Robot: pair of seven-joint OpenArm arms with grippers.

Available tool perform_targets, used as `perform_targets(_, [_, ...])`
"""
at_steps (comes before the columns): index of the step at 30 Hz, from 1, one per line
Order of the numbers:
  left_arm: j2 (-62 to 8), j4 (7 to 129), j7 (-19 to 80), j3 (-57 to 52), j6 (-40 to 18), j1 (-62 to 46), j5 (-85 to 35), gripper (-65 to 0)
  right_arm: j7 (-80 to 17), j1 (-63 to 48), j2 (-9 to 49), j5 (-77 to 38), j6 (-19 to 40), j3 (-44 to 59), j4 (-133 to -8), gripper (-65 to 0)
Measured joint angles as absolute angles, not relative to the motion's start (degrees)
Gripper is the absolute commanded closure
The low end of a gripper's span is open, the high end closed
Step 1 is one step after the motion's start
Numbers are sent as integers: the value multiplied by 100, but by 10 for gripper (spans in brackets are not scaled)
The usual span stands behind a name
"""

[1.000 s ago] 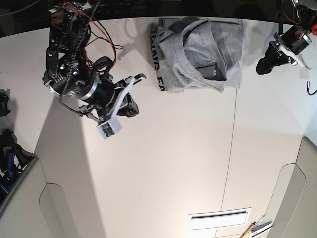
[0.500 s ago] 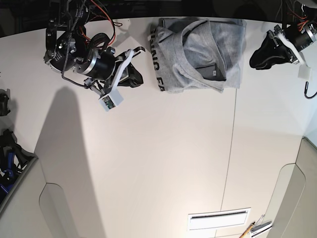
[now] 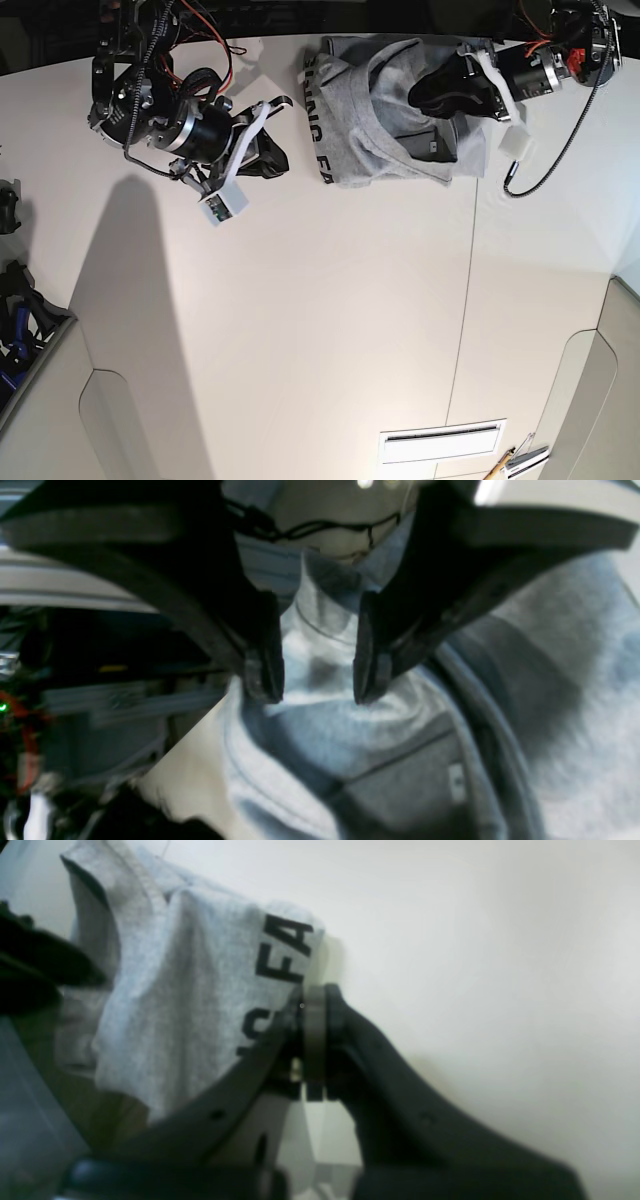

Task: Fold the T-shirt properly
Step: 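Press and tuck the folded bundle's edges with the left gripper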

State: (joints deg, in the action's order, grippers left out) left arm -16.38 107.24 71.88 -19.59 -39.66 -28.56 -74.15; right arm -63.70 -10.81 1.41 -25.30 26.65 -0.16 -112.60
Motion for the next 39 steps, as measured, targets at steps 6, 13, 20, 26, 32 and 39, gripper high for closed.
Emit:
perform_targets(6, [-1653, 10724, 7105, -1925, -3966, -2856, -7028, -274, -6370, -1081, 141, -2530, 2665, -16, -11260, 0])
perform_targets(13, [-1651, 10724, 7109, -2014, -3966, -2853, -7032, -274, -6370, -1081, 141, -2530, 2665, -16, -11260, 0])
perform_targets(20, [-1653, 10724, 7089, -2797, -3966, -2853, -7030, -273, -6370, -1081, 141, -2530, 2665, -16, -11260, 0])
perform_targets(26, [-1651, 10724, 7085, -2803, -3966, -2888, -7035, -273, -6370, -1081, 141, -2530, 2665, -16, -11260, 0])
perform_targets(32, [-1651, 10724, 6792, -2265, -3968, -2867, -6399, -273, -6370, -1081, 141, -2530, 2665, -16, -11260, 0])
perform_targets(39, [-1653, 10724, 6490, -2010, -3966, -2867, -5892, -273, -6370, -1081, 141, -2530, 2665, -16, -11260, 0])
